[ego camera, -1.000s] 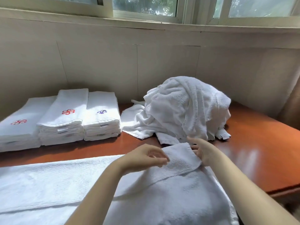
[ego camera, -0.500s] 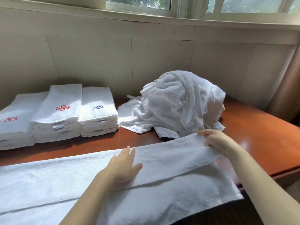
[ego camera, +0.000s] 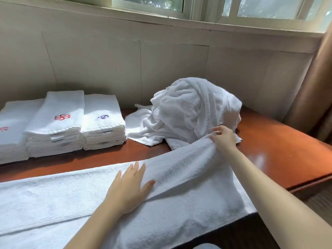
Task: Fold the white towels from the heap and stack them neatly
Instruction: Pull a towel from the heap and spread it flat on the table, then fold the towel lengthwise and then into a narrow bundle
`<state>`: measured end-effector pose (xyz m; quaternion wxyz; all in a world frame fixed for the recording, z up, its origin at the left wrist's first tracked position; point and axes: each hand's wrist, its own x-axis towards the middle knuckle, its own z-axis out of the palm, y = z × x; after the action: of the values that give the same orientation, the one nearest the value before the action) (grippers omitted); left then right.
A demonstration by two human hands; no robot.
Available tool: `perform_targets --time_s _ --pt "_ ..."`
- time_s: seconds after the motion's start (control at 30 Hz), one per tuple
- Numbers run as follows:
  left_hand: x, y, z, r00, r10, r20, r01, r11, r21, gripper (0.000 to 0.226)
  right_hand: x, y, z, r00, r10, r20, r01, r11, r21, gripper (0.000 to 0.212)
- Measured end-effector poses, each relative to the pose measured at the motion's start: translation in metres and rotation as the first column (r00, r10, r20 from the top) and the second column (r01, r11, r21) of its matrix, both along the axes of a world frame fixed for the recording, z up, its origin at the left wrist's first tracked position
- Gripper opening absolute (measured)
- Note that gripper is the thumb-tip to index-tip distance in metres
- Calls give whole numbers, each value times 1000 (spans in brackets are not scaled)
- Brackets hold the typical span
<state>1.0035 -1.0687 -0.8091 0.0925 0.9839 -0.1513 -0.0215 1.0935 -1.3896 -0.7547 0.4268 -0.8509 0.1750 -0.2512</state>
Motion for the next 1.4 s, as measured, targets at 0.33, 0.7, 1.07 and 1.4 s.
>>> perform_targets --time_s 0.33,0.7,1.07,1.4 --pt "-10 3 4 1000 -4 -19 5 999 54 93 0 -9 -36 954 54 -294 -119 971 -208 29" --pt "-13 2 2 994 -112 -15 113 988 106 112 -12 -34 -7 919 300 -257 -290 954 77 50" --pt "-16 2 2 989 -117 -96 126 987 102 124 -27 -27 -21 856 91 -510 -330 854 -402 48" --pt "4 57 8 963 242 -120 -239 970 46 80 -50 123 -33 742 472 -477 -671 514 -534 56"
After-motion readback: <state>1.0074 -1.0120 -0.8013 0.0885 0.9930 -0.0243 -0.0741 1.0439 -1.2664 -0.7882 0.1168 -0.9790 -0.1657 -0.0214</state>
